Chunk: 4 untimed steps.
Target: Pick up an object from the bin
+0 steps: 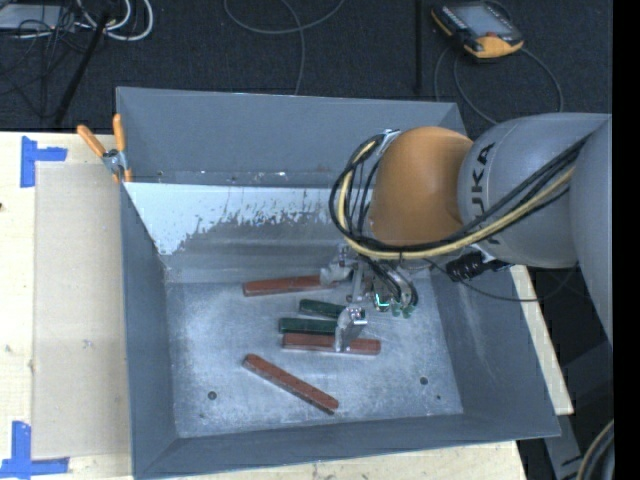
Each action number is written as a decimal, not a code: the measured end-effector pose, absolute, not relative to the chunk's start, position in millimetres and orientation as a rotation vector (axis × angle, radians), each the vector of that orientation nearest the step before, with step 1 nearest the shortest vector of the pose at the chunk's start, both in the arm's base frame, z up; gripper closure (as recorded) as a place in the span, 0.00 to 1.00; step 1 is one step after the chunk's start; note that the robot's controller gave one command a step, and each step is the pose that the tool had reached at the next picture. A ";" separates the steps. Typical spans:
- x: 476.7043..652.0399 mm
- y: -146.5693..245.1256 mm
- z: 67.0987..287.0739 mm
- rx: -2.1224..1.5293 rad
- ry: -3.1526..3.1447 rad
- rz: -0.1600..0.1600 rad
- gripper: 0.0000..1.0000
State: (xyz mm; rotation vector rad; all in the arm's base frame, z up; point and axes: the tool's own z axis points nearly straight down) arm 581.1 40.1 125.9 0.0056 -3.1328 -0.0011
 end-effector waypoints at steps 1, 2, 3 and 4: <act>583.1 40.0 130.2 0.005 -3.141 -0.002 0.00; 565.1 35.2 76.5 0.123 -3.153 -0.003 1.00; 565.1 35.2 76.5 0.122 -3.153 -0.003 1.00; 562.8 27.7 269.4 0.195 -3.133 0.000 1.00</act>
Offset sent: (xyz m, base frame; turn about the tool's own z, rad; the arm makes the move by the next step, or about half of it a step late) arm -0.0211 -0.0059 -0.0559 -0.0766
